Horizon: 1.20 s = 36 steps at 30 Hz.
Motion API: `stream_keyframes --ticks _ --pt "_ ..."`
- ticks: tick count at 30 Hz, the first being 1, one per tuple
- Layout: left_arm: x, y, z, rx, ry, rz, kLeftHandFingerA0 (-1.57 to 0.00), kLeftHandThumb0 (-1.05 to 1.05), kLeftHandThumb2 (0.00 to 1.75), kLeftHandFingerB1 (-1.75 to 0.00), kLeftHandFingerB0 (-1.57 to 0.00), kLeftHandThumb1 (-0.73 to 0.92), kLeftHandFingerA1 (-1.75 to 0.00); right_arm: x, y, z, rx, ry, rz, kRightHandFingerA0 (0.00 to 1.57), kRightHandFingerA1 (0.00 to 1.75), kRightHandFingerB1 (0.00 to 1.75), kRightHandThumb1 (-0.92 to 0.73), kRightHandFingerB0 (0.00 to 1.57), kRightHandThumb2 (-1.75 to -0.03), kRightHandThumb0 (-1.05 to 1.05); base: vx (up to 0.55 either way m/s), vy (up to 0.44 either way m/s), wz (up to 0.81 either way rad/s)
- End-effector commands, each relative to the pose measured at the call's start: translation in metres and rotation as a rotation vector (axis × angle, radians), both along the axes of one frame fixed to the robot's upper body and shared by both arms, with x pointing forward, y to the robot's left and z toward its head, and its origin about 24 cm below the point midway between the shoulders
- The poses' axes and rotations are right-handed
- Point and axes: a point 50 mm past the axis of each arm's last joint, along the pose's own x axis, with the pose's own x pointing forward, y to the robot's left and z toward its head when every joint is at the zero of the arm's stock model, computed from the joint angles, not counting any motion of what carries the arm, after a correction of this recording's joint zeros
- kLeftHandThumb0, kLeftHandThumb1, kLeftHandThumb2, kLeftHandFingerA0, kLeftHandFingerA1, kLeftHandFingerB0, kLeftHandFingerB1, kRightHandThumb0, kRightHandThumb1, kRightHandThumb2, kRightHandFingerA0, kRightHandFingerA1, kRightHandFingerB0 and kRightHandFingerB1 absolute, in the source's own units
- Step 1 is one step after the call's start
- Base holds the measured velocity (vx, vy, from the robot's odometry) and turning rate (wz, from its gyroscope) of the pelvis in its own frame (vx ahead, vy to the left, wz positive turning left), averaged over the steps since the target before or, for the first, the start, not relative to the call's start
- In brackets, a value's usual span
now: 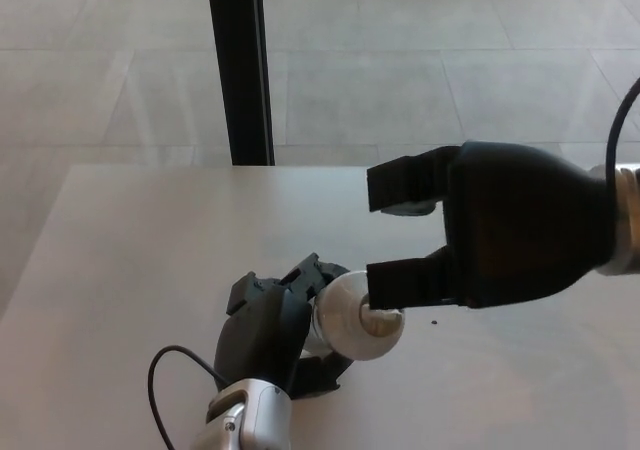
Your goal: The robot uses its left hand to to lift the bottle kept on the middle of the desk and tilts it towards its right hand. It then uses its right hand to rotate its cap to open it and places the bottle and cap back on the desk
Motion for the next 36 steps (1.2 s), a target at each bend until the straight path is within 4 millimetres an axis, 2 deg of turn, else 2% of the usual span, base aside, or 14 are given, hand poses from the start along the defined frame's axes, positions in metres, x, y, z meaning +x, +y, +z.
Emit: stream_keyframes --ticks 1,2,9,10,11,13,15,19,22,26,31,33,35,36 --pt "-0.012 0.023 -0.038 0.107 0.223 0.061 -0.59 0.09 0.83 -1.33 -0.61 0.76 -1.66 -0.002 -0.027 0.011 -0.036 0.002 0.007 0.92 1.54 1.06 -0.57 0.76 -0.71 -0.37 0.00 0.000 0.00" --pt "-0.012 0.023 -0.038 0.105 0.222 0.063 -0.83 0.09 0.78 -1.24 -0.68 0.80 -1.56 -0.002 -0.033 0.011 -0.026 0.010 -0.010 0.93 1.53 1.08 -0.56 0.76 -0.71 -0.35 0.00 0.000 0.00" --pt "-0.016 0.024 -0.041 0.114 0.243 0.075 -0.62 0.08 0.77 -0.81 -0.63 0.79 -1.49 0.000 -0.082 -0.013 0.097 0.136 -0.305 0.85 1.54 0.92 -0.59 0.83 -0.65 -0.41 0.00 0.000 0.00" --pt "-0.017 0.025 -0.042 0.116 0.237 0.067 -0.78 0.10 0.70 -1.13 -0.60 0.83 -1.48 0.000 -0.088 -0.016 0.103 0.167 -0.375 0.83 1.54 0.91 -0.62 0.80 -0.67 -0.42 0.00 0.000 0.00" --pt "-0.018 0.026 -0.042 0.132 0.231 0.048 -0.61 0.12 0.85 -1.26 -0.64 0.76 -1.63 0.000 -0.093 -0.019 0.114 0.193 -0.426 0.85 1.47 0.89 -0.62 0.81 -0.68 -0.38 0.00 0.000 0.00" --pt "-0.018 0.036 -0.045 0.296 0.243 -0.061 -0.83 0.07 0.79 -1.34 -0.80 0.80 -1.49 -0.005 -0.110 -0.031 0.191 0.278 -0.598 0.93 1.60 0.66 -0.61 0.78 -0.58 -0.36 0.00 0.000 0.00" --pt "-0.017 0.044 -0.047 0.402 0.264 -0.103 -0.67 0.10 0.86 -1.38 -0.74 0.72 -1.61 -0.009 -0.119 -0.038 0.253 0.327 -0.637 0.91 1.64 0.64 -0.59 0.74 -0.63 -0.35 0.00 0.000 0.00" --pt "-0.015 0.055 -0.045 0.675 0.318 -0.179 -0.74 -0.05 0.59 -0.72 -0.70 0.72 -1.16 -0.018 -0.133 -0.048 0.278 0.401 -0.746 0.92 1.48 0.50 -0.71 0.65 -0.61 -0.36 0.00 0.000 0.00" --pt "-0.010 0.067 -0.037 0.953 0.343 -0.265 -0.78 -0.09 0.59 -0.57 -0.62 0.69 -0.81 -0.033 -0.151 -0.066 0.417 0.506 -0.814 0.93 1.42 0.48 -0.68 0.66 -0.63 -0.38 0.00 0.000 0.00" --pt "-0.010 0.073 -0.031 0.968 0.314 -0.265 -0.78 -0.05 0.59 -0.66 -0.73 0.68 -1.16 -0.046 -0.169 -0.080 0.574 0.572 -0.900 0.91 1.41 0.47 -0.71 0.65 -0.64 -0.42 0.00 0.000 0.00" --pt "-0.015 0.077 -0.038 1.113 0.397 -0.288 -0.82 -0.12 0.58 -0.57 -0.70 0.56 -1.05 -0.067 -0.190 -0.098 0.753 0.654 -1.043 0.96 1.25 0.46 -0.72 0.70 -0.61 -0.42 0.00 0.000 0.00" --pt "-0.015 0.078 -0.043 1.219 0.467 -0.278 -0.79 -0.14 0.56 -0.48 -0.63 0.58 -0.64 -0.080 -0.200 -0.104 0.809 0.651 -1.101 0.97 1.23 0.50 -0.71 0.74 -0.61 -0.41 0.00 0.000 0.00" --pt "-0.015 0.083 -0.046 1.257 0.503 -0.274 -0.83 -0.25 0.57 -0.49 -0.67 0.62 -0.59 -0.087 -0.204 -0.106 0.830 0.652 -1.130 0.97 1.21 0.50 -0.71 0.75 -0.61 -0.39 0.00 0.000 0.00" --pt "-0.014 0.086 -0.047 1.271 0.518 -0.254 -0.84 -0.36 0.82 -0.63 -0.63 0.48 -0.78 -0.094 -0.210 -0.107 0.860 0.645 -1.162 0.96 1.32 0.51 -0.68 0.76 -0.62 -0.38 0.00 0.000 0.00"
